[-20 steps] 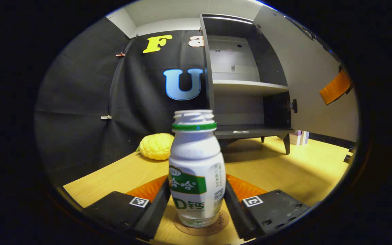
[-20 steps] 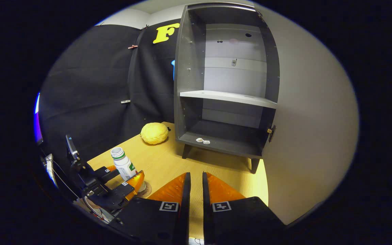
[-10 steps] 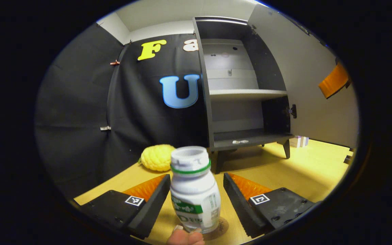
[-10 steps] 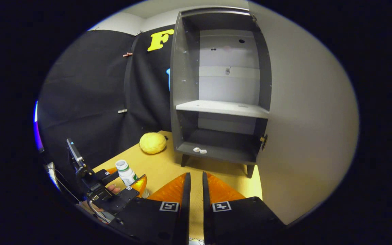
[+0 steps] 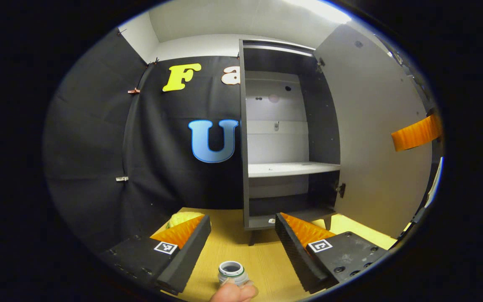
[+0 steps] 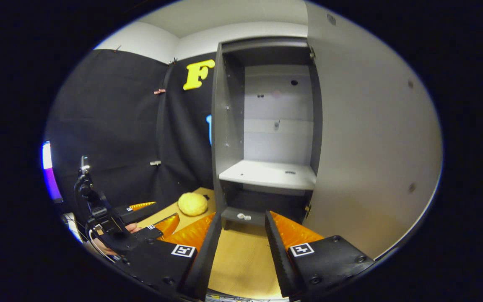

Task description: Open the cabinet door with the right hand, grasp the bottle in the cabinet with the left hand and place it on the coaster, then close the cabinet door with the right hand.

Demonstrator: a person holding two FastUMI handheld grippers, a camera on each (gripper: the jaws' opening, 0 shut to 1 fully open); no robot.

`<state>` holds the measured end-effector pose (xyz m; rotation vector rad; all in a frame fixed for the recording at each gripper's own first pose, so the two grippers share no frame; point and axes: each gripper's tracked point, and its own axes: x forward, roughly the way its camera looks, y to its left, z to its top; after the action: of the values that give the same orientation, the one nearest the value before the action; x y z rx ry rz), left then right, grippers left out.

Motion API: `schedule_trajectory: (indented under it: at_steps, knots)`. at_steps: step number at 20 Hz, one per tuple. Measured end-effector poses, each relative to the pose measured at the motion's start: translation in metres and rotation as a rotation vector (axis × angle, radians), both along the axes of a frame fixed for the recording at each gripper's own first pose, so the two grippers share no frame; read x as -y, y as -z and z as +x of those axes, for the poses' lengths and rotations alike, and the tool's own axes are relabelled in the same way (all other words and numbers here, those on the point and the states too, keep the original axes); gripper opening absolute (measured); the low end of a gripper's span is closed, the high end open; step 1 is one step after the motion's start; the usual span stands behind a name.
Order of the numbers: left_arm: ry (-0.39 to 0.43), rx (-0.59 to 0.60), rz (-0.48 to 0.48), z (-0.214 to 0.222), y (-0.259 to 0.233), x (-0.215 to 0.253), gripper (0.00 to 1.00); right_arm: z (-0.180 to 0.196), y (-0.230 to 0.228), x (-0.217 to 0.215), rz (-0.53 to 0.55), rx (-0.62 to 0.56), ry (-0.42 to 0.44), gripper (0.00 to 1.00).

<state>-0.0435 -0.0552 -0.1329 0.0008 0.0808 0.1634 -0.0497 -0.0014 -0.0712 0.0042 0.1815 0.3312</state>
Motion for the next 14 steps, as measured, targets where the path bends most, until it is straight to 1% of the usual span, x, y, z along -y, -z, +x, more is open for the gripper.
schedule_trajectory:
  at_steps: [1, 2, 3, 5, 7, 8, 9, 10, 11, 12, 13, 14]
  knots:
    - [0.002, -0.015, 0.019, -0.002, -0.013, -0.002, 0.97, -0.009, -0.016, 0.003, 0.013, 0.022, -0.008, 0.72]
    - [0.007, -0.023, 0.039, -0.004, -0.024, -0.001, 0.99, -0.018, -0.030, 0.006, 0.032, 0.040, -0.020, 0.81]
    - [0.007, -0.019, 0.059, -0.006, -0.039, -0.003, 0.97, -0.030, -0.040, 0.008, 0.050, 0.044, -0.035, 0.86]
    - [0.023, -0.013, 0.077, -0.007, -0.062, -0.001, 0.97, -0.049, -0.053, 0.020, 0.073, 0.035, -0.043, 0.90]
    - [0.033, -0.007, 0.067, -0.006, -0.077, 0.004, 0.97, -0.065, -0.064, 0.044, 0.085, 0.036, -0.010, 0.95]
    - [0.036, -0.004, 0.056, -0.006, -0.083, 0.008, 0.99, -0.072, -0.067, 0.058, 0.086, 0.038, 0.018, 0.98]
    - [0.043, -0.002, 0.051, -0.006, -0.088, 0.013, 0.97, -0.078, -0.071, 0.074, 0.086, 0.046, 0.061, 1.00]
    - [0.047, 0.004, 0.055, -0.004, -0.093, 0.017, 0.97, -0.082, -0.076, 0.094, 0.081, 0.063, 0.125, 0.98]
    - [0.046, 0.007, 0.069, -0.003, -0.098, 0.020, 0.97, -0.087, -0.078, 0.112, 0.059, 0.084, 0.176, 0.98]
    - [0.045, 0.006, 0.087, 0.001, -0.100, 0.022, 0.97, -0.096, -0.078, 0.129, 0.030, 0.097, 0.210, 1.00]
    - [0.044, 0.006, 0.096, 0.004, -0.103, 0.025, 0.99, -0.103, -0.078, 0.145, 0.003, 0.104, 0.248, 0.98]
    - [0.046, 0.009, 0.095, 0.007, -0.104, 0.032, 0.99, -0.106, -0.078, 0.161, -0.020, 0.107, 0.291, 0.98]
